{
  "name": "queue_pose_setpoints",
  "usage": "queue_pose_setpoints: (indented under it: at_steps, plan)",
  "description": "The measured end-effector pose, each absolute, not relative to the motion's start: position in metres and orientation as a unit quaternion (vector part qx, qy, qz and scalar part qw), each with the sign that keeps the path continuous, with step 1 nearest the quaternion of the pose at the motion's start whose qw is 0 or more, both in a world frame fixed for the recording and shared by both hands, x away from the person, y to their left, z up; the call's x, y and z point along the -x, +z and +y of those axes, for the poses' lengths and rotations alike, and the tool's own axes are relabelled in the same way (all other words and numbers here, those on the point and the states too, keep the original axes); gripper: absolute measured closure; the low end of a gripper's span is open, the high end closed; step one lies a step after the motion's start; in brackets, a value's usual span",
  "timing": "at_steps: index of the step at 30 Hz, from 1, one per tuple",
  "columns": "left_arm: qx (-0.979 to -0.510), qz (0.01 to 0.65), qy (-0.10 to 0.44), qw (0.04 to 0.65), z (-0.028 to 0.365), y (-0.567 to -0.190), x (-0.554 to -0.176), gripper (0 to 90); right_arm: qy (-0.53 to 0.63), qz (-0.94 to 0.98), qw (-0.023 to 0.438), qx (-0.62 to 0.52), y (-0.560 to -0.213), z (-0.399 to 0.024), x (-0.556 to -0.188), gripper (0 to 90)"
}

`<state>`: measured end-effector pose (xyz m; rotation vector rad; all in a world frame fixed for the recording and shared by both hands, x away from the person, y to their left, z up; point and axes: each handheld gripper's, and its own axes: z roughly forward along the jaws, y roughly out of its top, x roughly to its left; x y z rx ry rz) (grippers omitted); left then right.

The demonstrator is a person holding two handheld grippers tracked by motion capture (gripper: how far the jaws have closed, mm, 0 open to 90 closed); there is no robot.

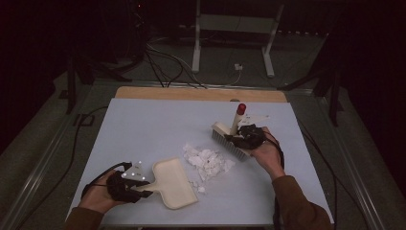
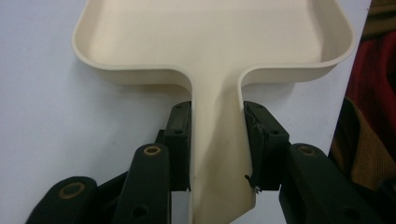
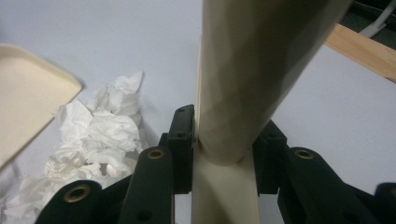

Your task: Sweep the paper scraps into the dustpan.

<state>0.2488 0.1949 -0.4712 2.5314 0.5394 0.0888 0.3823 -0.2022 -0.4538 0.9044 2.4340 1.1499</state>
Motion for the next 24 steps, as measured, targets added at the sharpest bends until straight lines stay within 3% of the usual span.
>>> queue_pose_setpoints:
  at_steps: [24]
  plan:
    - [-0.927,0.253,0.059,0.271,0.149,-0.479,-0.278,66.2,0.398,0.835,0.154,-0.348,-0.458,-0.209,-0.382,66.6]
